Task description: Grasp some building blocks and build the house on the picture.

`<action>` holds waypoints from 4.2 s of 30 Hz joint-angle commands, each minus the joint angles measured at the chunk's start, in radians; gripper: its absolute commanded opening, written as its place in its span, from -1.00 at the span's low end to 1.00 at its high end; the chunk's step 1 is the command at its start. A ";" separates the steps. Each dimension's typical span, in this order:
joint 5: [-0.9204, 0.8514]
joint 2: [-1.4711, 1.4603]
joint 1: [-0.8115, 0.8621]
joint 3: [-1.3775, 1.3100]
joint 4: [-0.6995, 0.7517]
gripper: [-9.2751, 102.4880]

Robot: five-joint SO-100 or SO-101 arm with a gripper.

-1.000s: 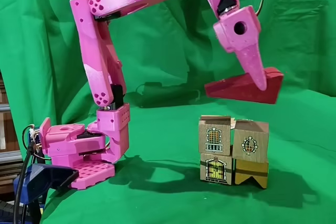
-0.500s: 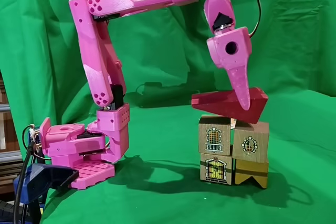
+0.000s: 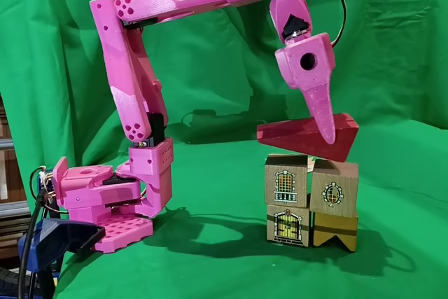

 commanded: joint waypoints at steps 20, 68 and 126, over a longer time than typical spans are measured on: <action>0.009 -0.028 -0.006 0.017 -0.077 -0.62; -0.011 -0.006 0.003 0.091 -0.077 -0.38; 0.222 0.653 -0.287 0.443 -0.081 -0.12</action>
